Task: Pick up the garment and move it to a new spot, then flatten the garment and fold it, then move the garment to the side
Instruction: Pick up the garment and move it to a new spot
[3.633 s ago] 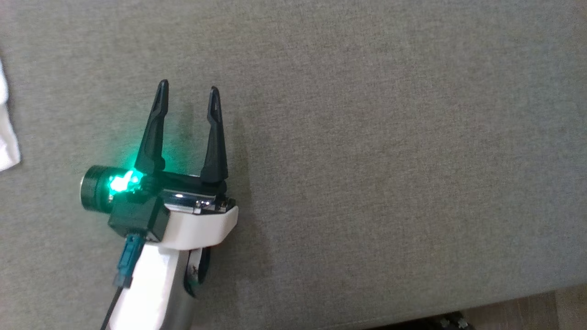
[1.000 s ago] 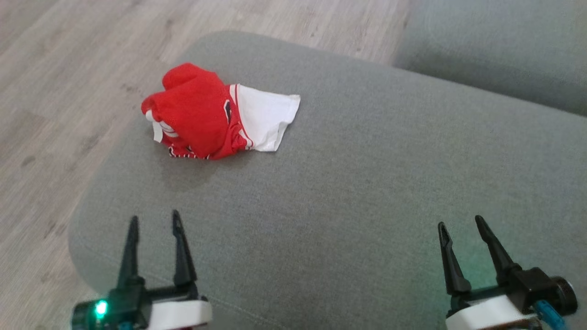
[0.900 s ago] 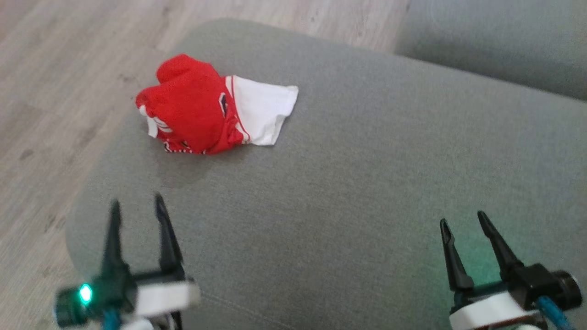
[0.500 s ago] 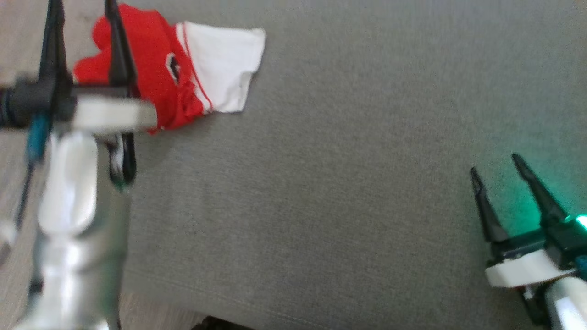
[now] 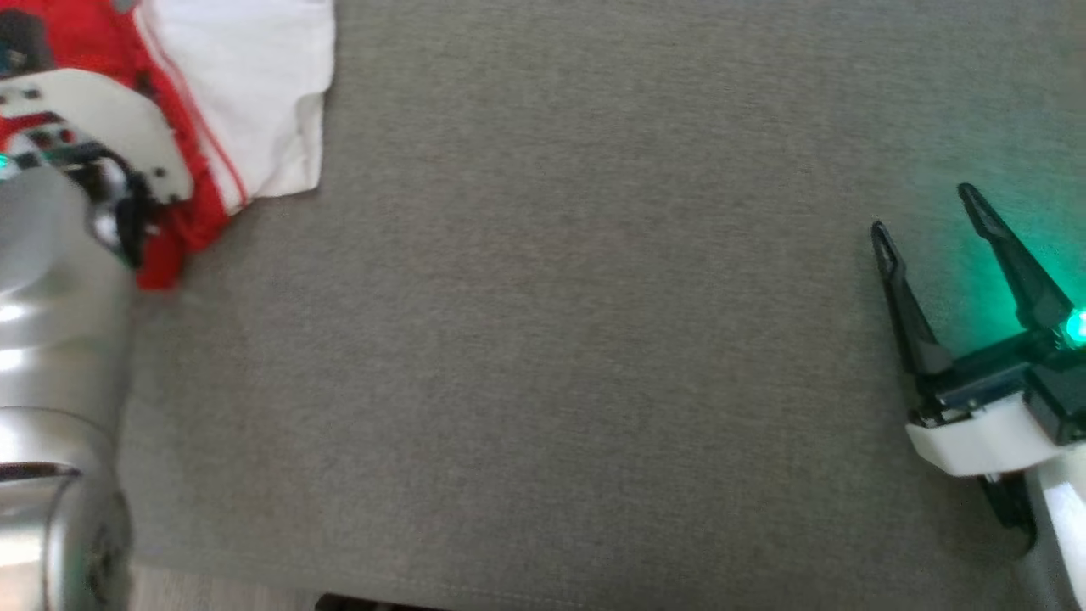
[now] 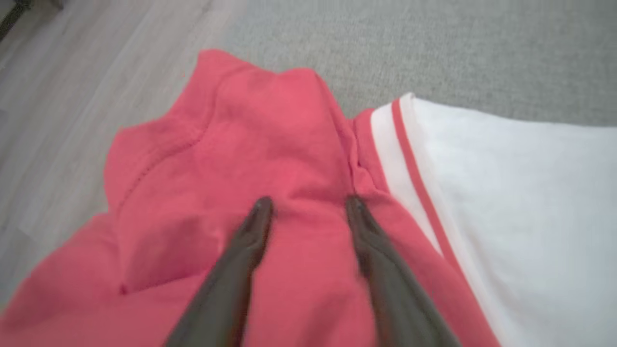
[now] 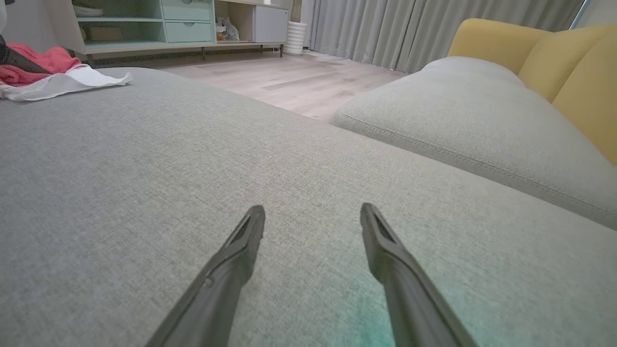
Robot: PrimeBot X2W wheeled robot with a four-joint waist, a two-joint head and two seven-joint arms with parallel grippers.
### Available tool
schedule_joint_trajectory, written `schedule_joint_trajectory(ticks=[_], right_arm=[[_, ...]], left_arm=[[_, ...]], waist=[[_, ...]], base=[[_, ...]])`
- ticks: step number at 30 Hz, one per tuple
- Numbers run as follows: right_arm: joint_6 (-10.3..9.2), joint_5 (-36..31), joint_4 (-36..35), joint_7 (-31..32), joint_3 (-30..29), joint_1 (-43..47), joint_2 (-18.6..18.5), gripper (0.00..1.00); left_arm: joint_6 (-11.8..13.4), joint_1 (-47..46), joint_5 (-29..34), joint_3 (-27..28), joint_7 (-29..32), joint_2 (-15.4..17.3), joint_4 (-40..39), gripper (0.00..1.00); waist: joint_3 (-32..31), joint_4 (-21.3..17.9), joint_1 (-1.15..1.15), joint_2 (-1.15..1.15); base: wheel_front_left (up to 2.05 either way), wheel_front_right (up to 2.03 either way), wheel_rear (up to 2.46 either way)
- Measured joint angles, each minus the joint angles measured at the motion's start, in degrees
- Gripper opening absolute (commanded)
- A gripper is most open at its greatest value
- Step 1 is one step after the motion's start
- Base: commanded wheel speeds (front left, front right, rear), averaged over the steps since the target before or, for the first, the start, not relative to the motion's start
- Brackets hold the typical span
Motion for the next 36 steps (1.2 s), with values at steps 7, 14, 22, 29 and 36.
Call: schedule_joint_trajectory(ticks=[7, 14, 22, 29, 36], right_arm=[[0.00, 0.10, 2.54, 0.00, 0.53, -0.61, 2.31, 1.00], [0.00, 1.36, 5.66, 0.01, 0.75, 0.74, 7.04, 1.00], [0.00, 2.63, 6.42, 0.01, 2.46, 3.77, 12.05, 1.00], [0.00, 3.57, 5.50, 0.01, 2.78, 4.75, 13.26, 1.00], [0.00, 4.20, 4.68, 0.01, 3.21, 4.76, 14.77, 1.00]], left_arm=[[-0.58, -0.43, 1.87, -1.67, -15.55, 2.92, -1.35, 0.00], [-5.56, -6.43, 2.01, -4.52, -21.71, 2.21, -4.48, 0.00], [-6.58, -8.47, -5.03, -12.93, -20.28, -2.41, -13.62, 0.00], [-7.02, -6.41, -14.34, -26.54, -13.70, -2.69, -29.07, 0.00], [-7.02, 4.25, -18.68, -35.85, -11.00, -1.51, -36.91, 0.00]], waist=[[-1.77, -1.84, 0.00, 0.00], [-9.45, -2.32, -0.01, 0.00], [-18.99, -7.79, -0.02, 0.00], [-22.27, -18.16, -0.01, 0.00], [-22.48, -27.33, 0.00, 0.00]], base=[[0.00, 0.00, 0.00], [0.00, 0.00, 0.00], [0.00, 0.00, 0.00], [0.00, 0.00, 0.00], [0.00, 0.00, 0.00]])
